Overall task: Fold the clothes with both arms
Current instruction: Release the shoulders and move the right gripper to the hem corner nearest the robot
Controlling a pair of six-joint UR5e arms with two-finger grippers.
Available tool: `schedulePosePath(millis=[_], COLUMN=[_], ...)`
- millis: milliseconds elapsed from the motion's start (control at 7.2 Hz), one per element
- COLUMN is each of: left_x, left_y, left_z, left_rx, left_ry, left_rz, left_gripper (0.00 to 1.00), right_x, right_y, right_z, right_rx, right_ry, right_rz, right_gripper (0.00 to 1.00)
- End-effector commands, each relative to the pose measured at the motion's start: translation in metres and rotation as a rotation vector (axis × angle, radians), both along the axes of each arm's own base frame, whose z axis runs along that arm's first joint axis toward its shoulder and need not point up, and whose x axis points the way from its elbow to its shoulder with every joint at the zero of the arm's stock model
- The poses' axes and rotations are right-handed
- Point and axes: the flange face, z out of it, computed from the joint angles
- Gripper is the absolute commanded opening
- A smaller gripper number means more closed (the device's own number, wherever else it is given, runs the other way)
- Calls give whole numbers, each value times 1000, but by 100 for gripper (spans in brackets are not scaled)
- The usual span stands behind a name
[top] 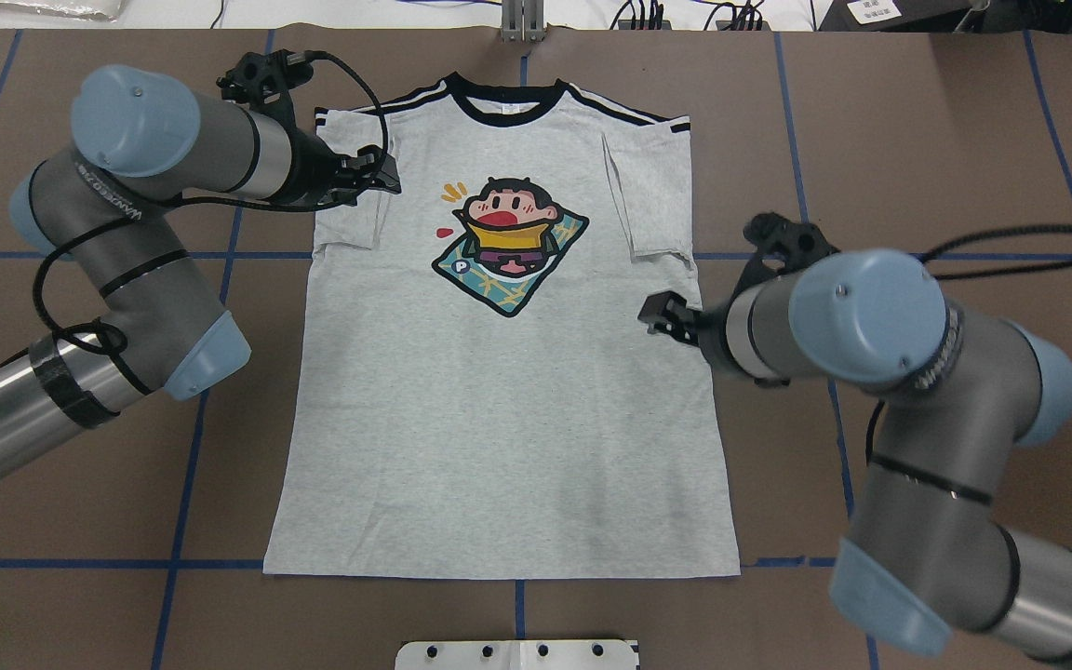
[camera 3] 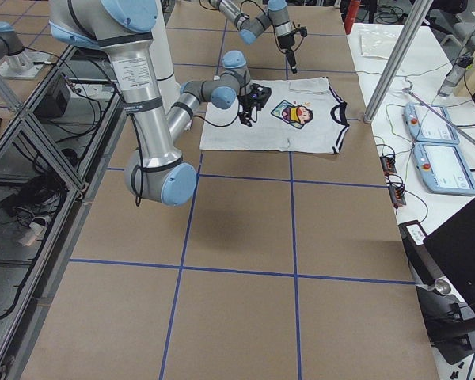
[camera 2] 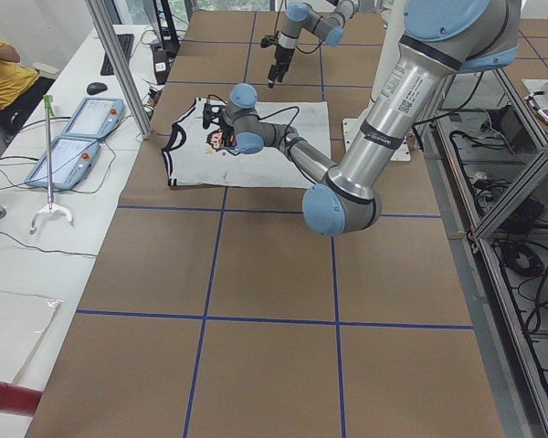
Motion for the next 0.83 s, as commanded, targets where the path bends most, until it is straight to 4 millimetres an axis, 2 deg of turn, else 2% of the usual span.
schedulePosePath(millis=[0, 139, 417, 695], left_x=[-6, -5, -5, -6], left_y=[10, 9, 10, 11], left_z=[5, 8, 6, 8], left_rx=[-18, -22, -19, -21], left_ry=[1, -4, -1, -2], left_rz=[9, 8, 8, 6], left_gripper=[66, 68, 69, 70], right_x=[-30, -38, -55, -66], right_y=[113, 155, 180, 188], right_z=[38, 78, 99, 107], right_rx=[-92, -110, -192, -193], right_ry=[56, 123, 141, 158], right_rz=[27, 56, 97, 84], right_gripper=[94, 91, 90, 87])
